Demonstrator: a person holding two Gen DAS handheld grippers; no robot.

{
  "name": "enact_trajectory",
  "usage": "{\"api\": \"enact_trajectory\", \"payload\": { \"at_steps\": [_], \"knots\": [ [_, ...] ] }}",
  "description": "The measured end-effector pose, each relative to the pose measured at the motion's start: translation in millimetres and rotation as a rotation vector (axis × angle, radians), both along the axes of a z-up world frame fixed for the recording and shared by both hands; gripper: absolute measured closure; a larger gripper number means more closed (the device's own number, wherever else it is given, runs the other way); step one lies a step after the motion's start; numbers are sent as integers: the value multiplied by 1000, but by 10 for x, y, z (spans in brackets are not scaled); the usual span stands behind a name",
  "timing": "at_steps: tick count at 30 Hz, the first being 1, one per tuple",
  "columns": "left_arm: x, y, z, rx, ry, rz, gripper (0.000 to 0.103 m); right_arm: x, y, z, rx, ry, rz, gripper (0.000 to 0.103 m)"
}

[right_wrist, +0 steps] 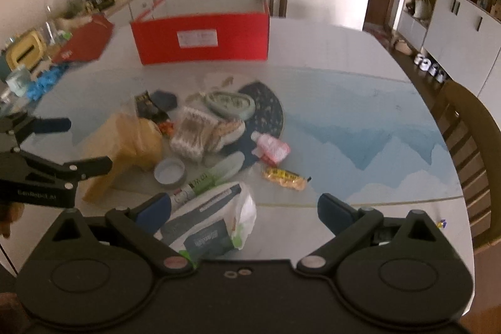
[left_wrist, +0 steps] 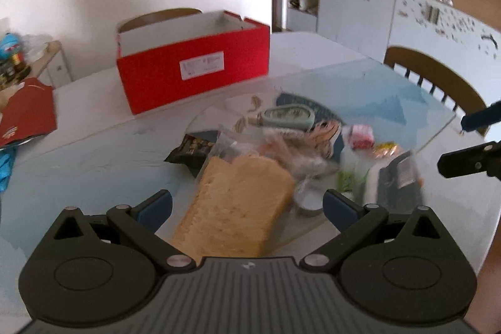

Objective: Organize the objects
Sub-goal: 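Grasp the bagged bread slice with the left tool while the right tool grasps the wipes packet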

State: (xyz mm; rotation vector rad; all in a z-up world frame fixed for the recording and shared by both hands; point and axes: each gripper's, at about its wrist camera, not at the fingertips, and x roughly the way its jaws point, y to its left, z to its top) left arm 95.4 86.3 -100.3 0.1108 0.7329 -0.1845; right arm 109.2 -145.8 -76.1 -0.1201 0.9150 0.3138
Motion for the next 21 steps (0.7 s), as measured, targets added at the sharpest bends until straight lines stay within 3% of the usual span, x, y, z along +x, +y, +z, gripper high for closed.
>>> {"api": "enact_trajectory", "payload": {
  "at_steps": [10,14,21],
  "knots": [
    [246,183,-340,23,89,-91,1,193,258,-365,-35,128,7,19],
    [319,202,-418,22,118,-119,9,233,310,-443,-39,163,15,26],
    [351,227,-408,-1,137,-120,20,272,321,-453,-13,195,8,54]
  ]
}}
